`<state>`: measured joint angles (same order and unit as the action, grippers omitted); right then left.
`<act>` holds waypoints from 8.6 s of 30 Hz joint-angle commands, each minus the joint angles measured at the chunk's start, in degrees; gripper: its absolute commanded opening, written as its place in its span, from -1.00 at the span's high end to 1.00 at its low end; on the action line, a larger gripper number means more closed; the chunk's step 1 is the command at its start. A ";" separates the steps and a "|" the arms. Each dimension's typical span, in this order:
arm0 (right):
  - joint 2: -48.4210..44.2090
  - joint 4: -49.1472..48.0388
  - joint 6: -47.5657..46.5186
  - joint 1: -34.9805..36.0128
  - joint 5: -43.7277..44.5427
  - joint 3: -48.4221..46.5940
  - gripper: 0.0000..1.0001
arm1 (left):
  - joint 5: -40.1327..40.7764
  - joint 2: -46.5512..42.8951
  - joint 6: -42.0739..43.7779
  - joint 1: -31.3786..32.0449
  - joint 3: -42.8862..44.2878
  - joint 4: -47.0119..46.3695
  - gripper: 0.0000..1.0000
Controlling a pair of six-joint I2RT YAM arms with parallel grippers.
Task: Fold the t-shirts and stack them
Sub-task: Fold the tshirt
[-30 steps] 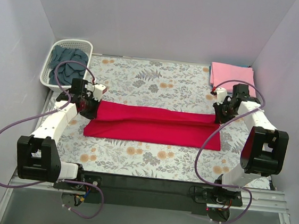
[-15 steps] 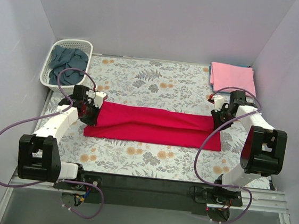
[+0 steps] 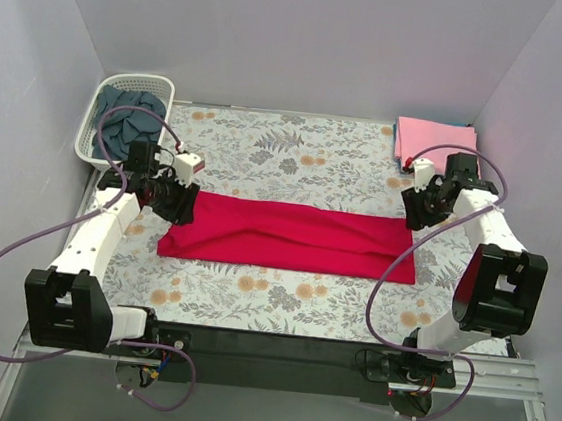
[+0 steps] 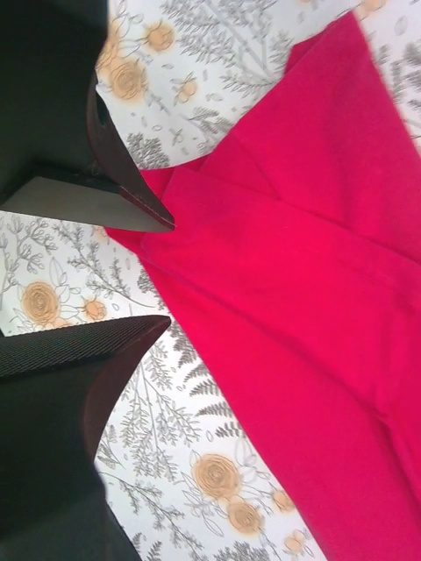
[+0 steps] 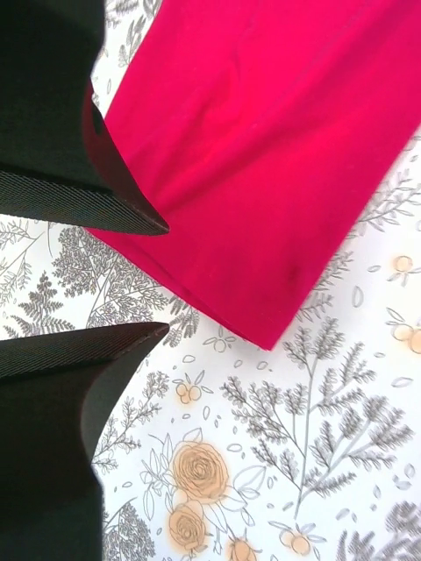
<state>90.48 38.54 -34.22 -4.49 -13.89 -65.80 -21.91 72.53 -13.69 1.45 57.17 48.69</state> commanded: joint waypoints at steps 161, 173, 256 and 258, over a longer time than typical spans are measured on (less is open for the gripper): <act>13.77 3.99 -21.06 10.91 13.63 -26.76 0.97 | -2.51 19.59 -15.14 -7.87 33.45 -3.08 1.00; 7.61 1.97 -26.07 10.82 13.63 -19.55 0.97 | -5.25 11.15 -9.95 -7.87 28.27 3.87 1.00; -2.67 0.83 -34.87 9.68 13.36 9.20 0.97 | -3.13 6.48 4.47 -7.87 7.07 11.96 1.00; -3.11 1.09 -34.69 9.68 13.28 7.97 0.97 | -3.84 6.92 3.94 -7.87 10.76 13.79 1.00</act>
<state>89.82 38.87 -65.36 5.48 -1.43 -56.16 -25.23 81.08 -10.26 -6.26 63.72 61.60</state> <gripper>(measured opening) 0.022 0.010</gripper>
